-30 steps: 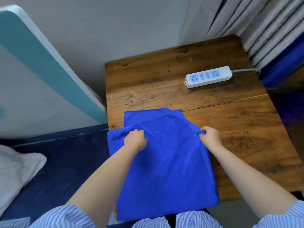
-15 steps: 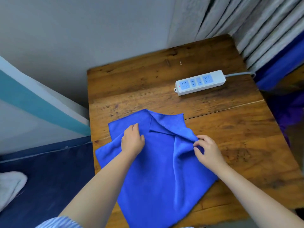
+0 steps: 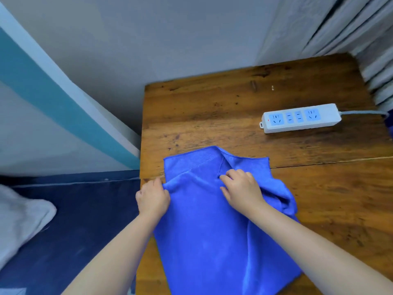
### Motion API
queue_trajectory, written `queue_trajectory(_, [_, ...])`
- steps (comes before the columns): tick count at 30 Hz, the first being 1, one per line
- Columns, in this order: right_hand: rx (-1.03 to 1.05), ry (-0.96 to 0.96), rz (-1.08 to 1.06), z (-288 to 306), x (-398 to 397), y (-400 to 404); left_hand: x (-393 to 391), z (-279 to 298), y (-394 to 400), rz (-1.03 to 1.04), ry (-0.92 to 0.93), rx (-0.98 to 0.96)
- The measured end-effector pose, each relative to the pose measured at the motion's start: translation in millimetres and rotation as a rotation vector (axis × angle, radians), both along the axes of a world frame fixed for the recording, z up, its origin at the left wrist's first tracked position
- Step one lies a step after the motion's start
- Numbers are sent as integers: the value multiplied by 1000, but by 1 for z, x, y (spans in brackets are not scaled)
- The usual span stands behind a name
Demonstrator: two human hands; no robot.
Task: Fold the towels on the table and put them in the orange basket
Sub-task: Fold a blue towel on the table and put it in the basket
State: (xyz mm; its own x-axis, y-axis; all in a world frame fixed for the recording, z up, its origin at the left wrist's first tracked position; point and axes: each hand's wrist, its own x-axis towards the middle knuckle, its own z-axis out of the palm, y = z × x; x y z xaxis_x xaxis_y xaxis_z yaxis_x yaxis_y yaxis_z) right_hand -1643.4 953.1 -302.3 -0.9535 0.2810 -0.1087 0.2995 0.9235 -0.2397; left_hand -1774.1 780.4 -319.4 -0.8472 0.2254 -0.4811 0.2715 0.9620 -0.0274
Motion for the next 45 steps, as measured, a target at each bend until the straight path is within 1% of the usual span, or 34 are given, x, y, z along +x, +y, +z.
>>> queue_trajectory(3, [94,-63,-54,-9,-17,-9,-13,0,-22,-25,-29,-78])
queue_trajectory(5, [160,-117,-99,-12,-27,-12,-21,-2,-34,-41,-71,-34])
queue_trajectory(10, [271,-272,-119,-6,-39,-13,-30,-3,-43,-95,-210,117])
queue_trajectory(12, [134,-275,-175,-3,-41,-7,-31,-1,-43,-81,-218,210])
queue_trajectory(14, [-7,-208,-266,4,-36,0,-32,3,-43,-35,-244,324])
queue_trajectory(16, [-123,-118,-341,16,-23,10,-34,7,-42,-13,-314,444])
queue_trajectory(17, [-192,-105,-388,22,-16,17,-36,11,-40,-23,-350,488])
queue_trajectory(20, [-396,-152,-558,39,6,44,-45,25,-27,-46,-422,560])
queue_trajectory(21, [-435,-219,-594,45,10,51,-49,28,-21,-37,-438,578])
queue_trajectory(22, [-427,-306,-604,47,12,59,-53,31,-13,-35,-445,588])
queue_trajectory(24, [-323,-466,-579,44,10,72,-57,33,3,-51,-438,591])
queue_trajectory(25, [-256,-505,-568,43,7,76,-57,34,11,-66,-429,601])
queue_trajectory(27, [-155,-502,-571,38,1,81,-56,34,26,-122,-366,632])
queue_trajectory(29, [-60,-448,-550,30,-5,84,-56,29,38,-178,-255,615])
queue_trajectory(30, [-29,-421,-529,25,-7,84,-57,25,42,-190,-206,573])
queue_trajectory(32, [3,-374,-496,13,-10,86,-61,14,47,-218,-140,423])
queue_trajectory(34, [-39,-355,-504,-1,-10,88,-64,3,46,-253,-91,255])
queue_trajectory(36, [-141,-343,-544,-12,-9,90,-63,-4,41,-253,-55,163])
queue_trajectory(40, [-177,-347,-532,-24,-6,90,-60,-13,38,-279,-23,124])
queue_trajectory(45, [-85,-348,-430,-19,-7,92,-66,-12,40,-316,-67,173])
